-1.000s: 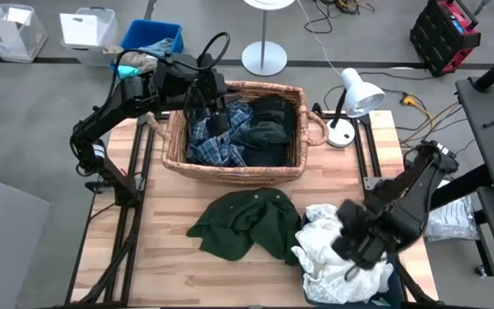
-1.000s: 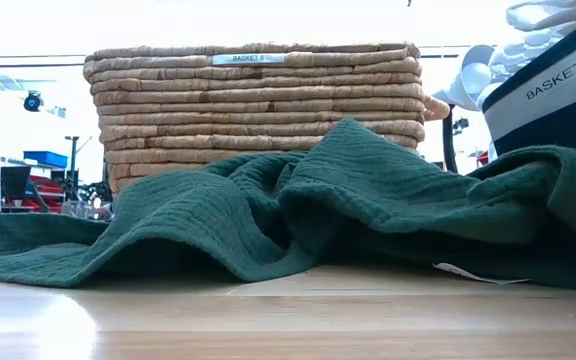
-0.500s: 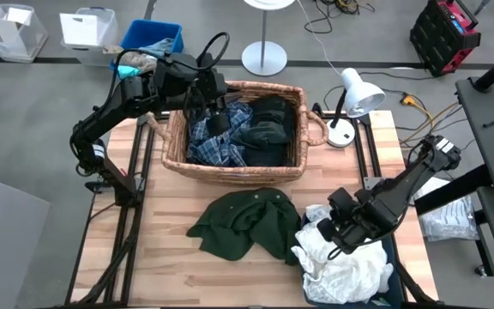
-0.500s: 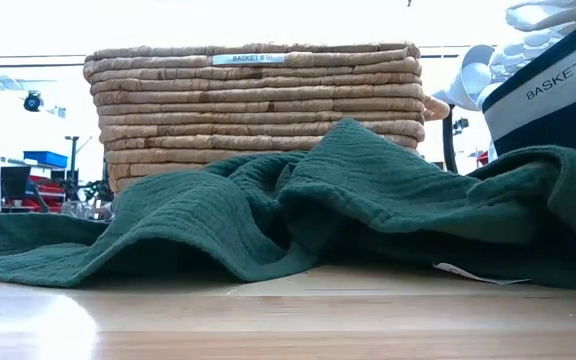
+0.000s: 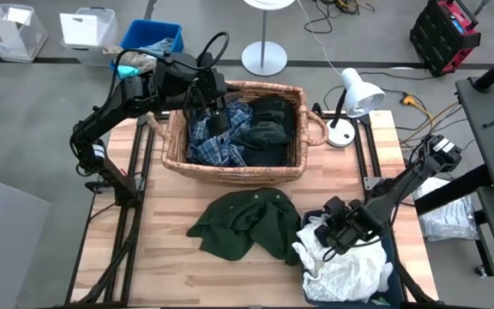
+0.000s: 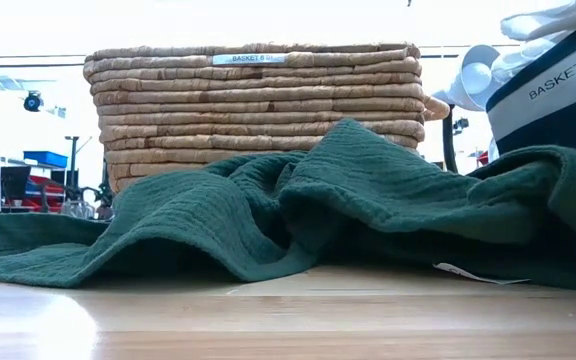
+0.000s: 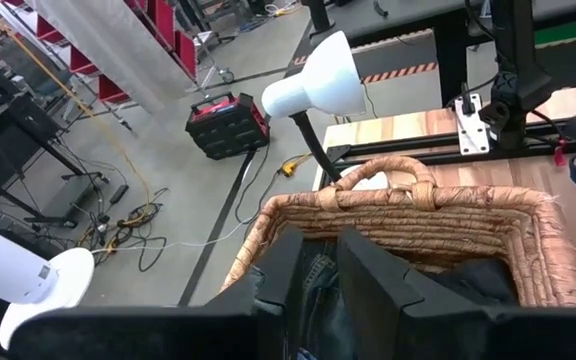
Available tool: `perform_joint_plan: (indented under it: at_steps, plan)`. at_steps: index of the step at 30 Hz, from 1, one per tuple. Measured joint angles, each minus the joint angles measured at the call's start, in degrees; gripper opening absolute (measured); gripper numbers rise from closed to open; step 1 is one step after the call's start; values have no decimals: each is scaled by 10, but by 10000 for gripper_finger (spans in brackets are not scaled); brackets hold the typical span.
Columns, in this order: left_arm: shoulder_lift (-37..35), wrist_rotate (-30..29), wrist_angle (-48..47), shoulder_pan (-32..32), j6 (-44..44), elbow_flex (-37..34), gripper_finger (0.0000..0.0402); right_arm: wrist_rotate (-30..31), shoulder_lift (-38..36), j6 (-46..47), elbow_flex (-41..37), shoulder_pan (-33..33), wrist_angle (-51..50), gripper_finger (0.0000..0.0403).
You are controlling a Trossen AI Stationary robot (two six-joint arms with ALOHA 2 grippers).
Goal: Sort clothes
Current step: Put the white dress into the blue laundry bin
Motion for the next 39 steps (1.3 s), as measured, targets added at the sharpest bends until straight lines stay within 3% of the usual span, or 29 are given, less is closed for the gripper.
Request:
perform_joint_plan:
  at_steps: [9, 20, 27, 32, 39]
  plan:
    - [0, 0, 0, 0, 0, 0, 48, -7, -7, -13, -9, 0, 19, 9]
    - [0, 0, 0, 0, 0, 0, 48, -49, -11, -78, 96, 0, -74, 14]
    - [0, 0, 0, 2, 5, 0, 48, -27, -11, -217, 178, 0, -94, 30]
    - [0, 0, -1, 6, 6, 0, 48, -19, -10, -313, 197, 0, -40, 66]
    - [0, 0, -1, 7, 6, 0, 48, -19, 32, -325, 196, 0, 58, 165]
